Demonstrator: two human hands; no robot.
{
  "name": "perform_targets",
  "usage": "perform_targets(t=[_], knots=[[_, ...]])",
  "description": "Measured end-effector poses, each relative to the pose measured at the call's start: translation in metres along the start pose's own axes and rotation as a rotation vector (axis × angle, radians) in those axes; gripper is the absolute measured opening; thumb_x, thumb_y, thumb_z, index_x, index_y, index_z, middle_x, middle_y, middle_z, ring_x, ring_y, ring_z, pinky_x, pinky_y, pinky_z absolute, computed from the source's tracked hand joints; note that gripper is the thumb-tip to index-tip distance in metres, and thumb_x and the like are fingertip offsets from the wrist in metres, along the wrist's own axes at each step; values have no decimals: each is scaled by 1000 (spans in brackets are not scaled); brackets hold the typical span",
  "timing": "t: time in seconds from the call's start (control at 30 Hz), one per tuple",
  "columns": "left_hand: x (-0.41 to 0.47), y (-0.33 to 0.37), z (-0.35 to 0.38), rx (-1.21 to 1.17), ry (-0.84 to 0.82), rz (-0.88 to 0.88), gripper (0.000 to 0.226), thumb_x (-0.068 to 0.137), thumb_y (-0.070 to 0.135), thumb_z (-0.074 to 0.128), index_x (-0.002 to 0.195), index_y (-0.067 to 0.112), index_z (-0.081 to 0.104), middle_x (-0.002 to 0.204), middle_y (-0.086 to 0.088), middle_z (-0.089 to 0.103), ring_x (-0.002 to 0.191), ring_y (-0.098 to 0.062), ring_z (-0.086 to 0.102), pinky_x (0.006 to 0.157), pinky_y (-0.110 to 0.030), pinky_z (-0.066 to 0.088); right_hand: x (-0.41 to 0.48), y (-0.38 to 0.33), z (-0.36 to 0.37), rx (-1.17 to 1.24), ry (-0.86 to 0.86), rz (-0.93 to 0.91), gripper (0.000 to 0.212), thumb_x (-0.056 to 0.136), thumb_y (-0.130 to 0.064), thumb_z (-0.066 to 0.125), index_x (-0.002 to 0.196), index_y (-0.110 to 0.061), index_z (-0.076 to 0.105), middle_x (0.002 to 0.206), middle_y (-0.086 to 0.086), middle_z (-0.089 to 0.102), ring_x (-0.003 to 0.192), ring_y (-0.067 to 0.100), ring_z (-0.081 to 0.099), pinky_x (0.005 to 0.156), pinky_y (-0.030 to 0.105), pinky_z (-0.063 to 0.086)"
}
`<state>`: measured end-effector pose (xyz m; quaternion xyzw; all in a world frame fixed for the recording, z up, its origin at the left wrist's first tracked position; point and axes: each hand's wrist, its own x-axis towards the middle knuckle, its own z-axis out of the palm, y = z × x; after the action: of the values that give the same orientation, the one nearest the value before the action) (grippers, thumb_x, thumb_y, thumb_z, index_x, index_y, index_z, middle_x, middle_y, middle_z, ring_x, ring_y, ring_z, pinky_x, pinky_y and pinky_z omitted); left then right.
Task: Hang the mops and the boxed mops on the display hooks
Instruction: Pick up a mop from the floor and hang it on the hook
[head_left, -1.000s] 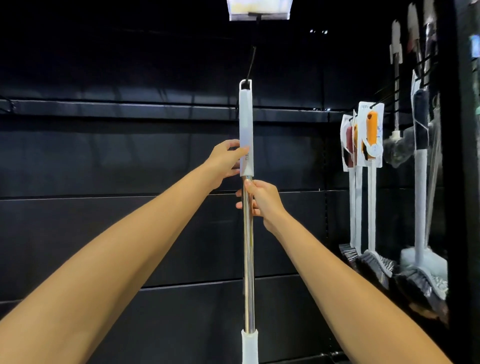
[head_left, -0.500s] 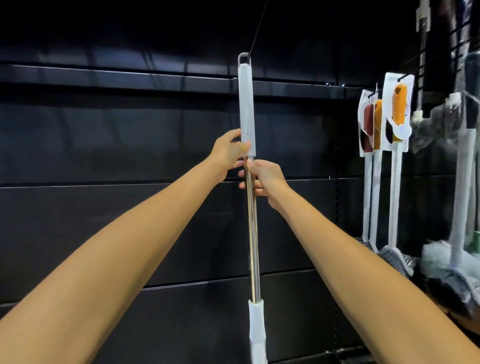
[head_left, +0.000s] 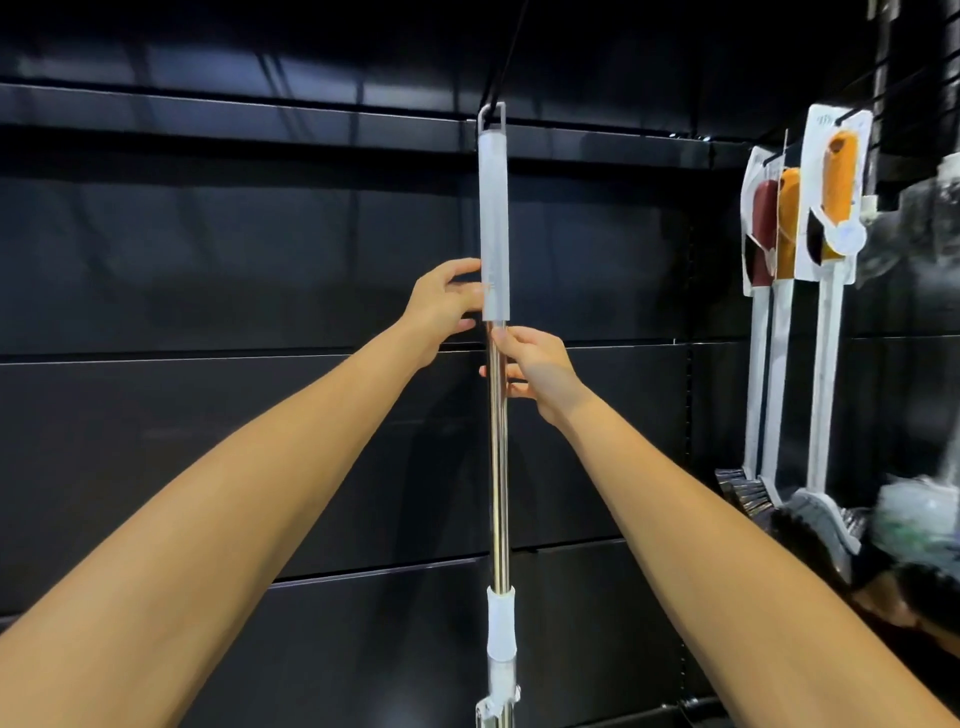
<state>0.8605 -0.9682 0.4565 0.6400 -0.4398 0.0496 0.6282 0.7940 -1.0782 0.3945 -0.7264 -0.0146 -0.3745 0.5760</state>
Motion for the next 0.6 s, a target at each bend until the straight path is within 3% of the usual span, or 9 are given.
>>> perform_targets(t=[0.2,0.3,0.43,0.53,0.6], knots=[[-3,-5,1,50,-19,28,45,93,9,58,136,16,46,124,-5,57,110,-15,57,86,-29,50,4,3,1,-5,-20,-18,34,98,-31,52,117,-4,62,91,6,64,85,21,69,70,30,59],[-4,-7,2,27,8,26,43,93,9,58,135,16,48,123,-5,58,112,-17,58,92,-33,51,4,5,0,-21,-30,-37,35,99,-30,52,117,-3,62,93,7,64,86,23,69,69,28,59],[-9,-7,0,71,0,41,41,94,10,58,133,15,49,123,-5,59,106,-14,58,88,-29,50,1,3,0,-50,-12,-38,29,98,-29,52,114,-7,63,95,5,64,92,22,65,79,34,57],[-16,-9,-1,179,25,83,41,95,13,57,135,14,48,125,-5,59,104,-11,57,83,-20,46,-5,3,2,-112,37,-11,25,98,-27,52,118,-14,62,103,0,64,102,20,62,82,31,53],[-22,-12,-3,343,57,113,43,95,20,57,137,15,47,127,-3,59,111,-14,57,89,-25,45,-10,3,2,-236,83,6,30,97,-30,53,123,-15,60,114,0,62,108,19,60,85,31,50]])
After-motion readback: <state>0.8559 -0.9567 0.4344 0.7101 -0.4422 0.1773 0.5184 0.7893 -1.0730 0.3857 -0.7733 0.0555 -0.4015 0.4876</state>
